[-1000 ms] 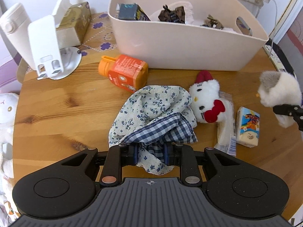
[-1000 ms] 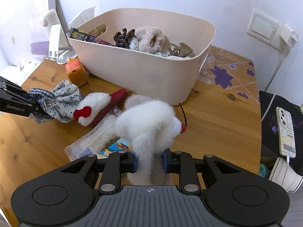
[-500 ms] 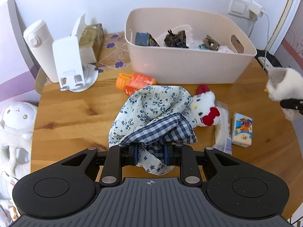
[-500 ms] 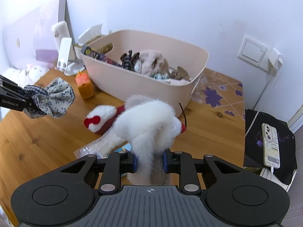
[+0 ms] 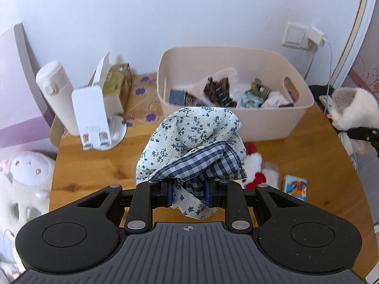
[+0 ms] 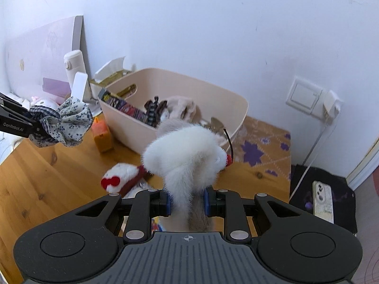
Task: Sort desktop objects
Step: 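Carry the cloth and plush over the beige basket and open both tools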
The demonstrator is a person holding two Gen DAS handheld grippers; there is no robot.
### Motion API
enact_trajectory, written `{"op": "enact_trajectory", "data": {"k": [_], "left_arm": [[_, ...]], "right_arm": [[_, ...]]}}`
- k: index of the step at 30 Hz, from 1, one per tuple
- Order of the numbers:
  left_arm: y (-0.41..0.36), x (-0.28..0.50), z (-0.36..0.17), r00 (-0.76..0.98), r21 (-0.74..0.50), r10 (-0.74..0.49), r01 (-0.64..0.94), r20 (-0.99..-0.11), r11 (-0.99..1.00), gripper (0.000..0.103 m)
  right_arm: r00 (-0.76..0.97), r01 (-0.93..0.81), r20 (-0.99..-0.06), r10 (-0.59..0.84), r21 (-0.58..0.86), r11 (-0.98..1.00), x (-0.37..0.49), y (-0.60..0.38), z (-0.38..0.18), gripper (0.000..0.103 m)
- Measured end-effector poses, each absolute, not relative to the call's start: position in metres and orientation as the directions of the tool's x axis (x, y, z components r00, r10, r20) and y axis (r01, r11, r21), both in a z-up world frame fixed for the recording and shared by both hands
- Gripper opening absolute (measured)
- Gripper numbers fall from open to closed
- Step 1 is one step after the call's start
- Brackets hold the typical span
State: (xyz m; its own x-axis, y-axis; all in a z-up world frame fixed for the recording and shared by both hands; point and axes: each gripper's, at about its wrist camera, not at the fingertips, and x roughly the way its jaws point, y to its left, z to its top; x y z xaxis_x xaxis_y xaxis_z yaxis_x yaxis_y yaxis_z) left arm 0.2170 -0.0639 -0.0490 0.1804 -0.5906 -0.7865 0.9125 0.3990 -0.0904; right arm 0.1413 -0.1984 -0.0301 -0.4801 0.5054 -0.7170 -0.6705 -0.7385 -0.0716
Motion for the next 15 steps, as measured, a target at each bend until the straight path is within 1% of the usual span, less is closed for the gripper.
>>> {"op": "enact_trajectory", "data": {"k": [8,15], "left_arm": [[-0.084,0.220,-0.029,0.192,-0.114,-0.631,0.905,-0.752,0.411,0.024],[-0.112,0.223,-0.014,0.209,-0.108,-0.658,0.907,-0.724,0.407,0.024]], "right_arm": [[-0.506,-0.662,-0.682,0.528,-0.085,-0.745,0.131,-0.186,-0.014,0.022],[-0.527,-0.652,-0.658,0.538,-0.093,-0.753,0.120,-0.170,-0.004,0.023]]}}
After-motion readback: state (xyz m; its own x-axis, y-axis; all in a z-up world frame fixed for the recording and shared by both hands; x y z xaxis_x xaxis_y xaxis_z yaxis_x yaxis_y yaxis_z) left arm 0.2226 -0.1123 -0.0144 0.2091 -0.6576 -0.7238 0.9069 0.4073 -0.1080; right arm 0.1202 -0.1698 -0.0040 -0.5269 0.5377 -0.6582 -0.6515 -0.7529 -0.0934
